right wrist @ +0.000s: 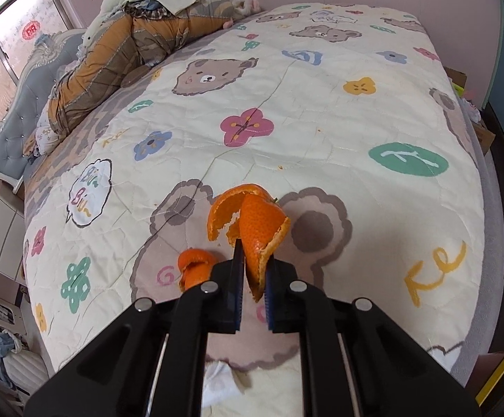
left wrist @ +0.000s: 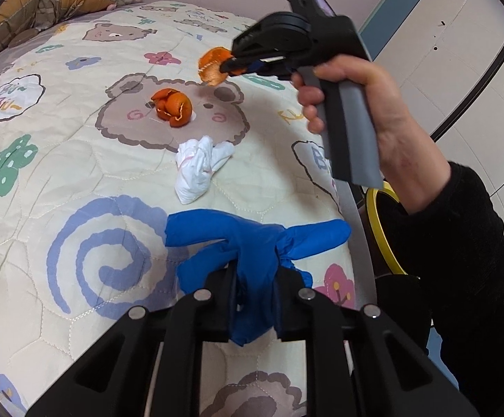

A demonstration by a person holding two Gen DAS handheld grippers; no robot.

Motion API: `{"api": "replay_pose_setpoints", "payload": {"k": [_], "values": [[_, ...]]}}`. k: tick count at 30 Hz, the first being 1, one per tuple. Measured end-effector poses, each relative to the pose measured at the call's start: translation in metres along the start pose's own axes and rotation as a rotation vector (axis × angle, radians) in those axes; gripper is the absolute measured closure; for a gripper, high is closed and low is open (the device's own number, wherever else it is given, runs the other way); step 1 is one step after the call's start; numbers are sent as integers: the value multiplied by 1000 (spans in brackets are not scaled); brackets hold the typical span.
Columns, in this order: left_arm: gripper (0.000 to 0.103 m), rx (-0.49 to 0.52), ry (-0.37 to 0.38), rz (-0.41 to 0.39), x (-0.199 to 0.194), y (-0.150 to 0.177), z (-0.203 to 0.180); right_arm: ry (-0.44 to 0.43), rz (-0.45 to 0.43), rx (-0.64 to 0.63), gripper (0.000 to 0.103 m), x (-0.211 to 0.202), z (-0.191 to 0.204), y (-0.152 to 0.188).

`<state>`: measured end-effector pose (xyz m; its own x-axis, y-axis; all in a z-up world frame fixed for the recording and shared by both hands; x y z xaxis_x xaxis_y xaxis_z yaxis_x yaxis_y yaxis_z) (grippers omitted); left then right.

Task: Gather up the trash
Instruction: 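Grasp orange peel with right tool while left tool grasps blue glove, then carry orange peel and blue glove over the yellow-rimmed bin with both tools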

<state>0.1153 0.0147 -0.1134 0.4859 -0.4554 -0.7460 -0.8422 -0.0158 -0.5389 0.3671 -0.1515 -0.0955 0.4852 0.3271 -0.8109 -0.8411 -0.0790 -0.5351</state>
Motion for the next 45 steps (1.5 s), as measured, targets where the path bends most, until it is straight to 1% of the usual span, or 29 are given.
{"api": "replay_pose_setpoints", "payload": {"k": [6, 10, 13, 18, 24, 27, 35, 45], "values": [[89, 15, -35, -11, -10, 0, -8, 5, -15, 1, 94, -34, -16, 20], [89, 30, -49, -1, -10, -2, -16, 12, -32, 8, 94, -54, -30, 33], [89, 50, -54, 2, -10, -3, -26, 9, -43, 25, 94, -70, -46, 44], [89, 80, -58, 6, -7, -6, -40, 30, -59, 56, 94, -96, -77, 64], [89, 109, -75, 16, 1, -11, -57, 54, -91, 104, 94, -123, -114, 80], [89, 132, -71, 14, 5, -13, -69, 80, -101, 124, 94, -136, -134, 90], [89, 204, -55, 19, 19, -21, -102, 110, -120, 194, 94, -161, -180, 116], [89, 288, -25, 49, 46, -31, -143, 169, -156, 281, 94, -197, -235, 151]]}}
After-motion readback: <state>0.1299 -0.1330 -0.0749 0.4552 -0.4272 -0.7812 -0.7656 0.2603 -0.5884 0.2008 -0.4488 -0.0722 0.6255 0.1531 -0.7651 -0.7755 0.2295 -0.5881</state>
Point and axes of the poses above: each gripper's, at about its wrist camera, not at the fingertips, and x roughly the way its jaws point, z to its left, y to its underside, the point moved 1 cm from there along x, roughly the way its jaws point, and after that the axes turned 1 degree about y, right-handed, at the moved point
